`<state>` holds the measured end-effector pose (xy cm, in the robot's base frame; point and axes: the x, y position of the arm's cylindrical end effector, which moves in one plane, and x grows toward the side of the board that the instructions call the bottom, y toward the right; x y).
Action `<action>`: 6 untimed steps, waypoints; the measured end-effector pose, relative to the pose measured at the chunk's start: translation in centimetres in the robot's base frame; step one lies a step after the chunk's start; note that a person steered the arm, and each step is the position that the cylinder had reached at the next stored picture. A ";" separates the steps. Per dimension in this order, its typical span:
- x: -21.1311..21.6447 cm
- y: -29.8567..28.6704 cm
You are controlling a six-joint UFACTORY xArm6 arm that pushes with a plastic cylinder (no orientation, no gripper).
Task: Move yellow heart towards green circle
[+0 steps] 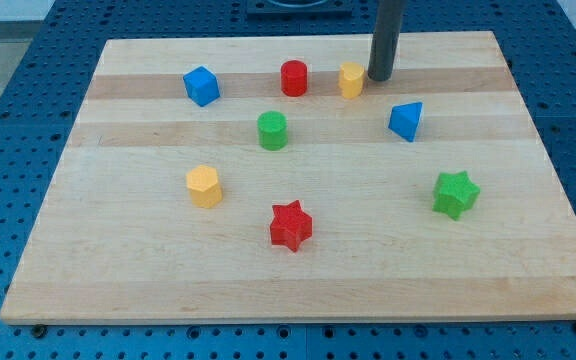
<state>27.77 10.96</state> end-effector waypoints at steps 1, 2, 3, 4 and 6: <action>-1.1 -0.2; 0.5 -0.9; 2.5 -0.9; 2.6 -1.0; -1.0 -0.9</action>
<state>26.80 10.02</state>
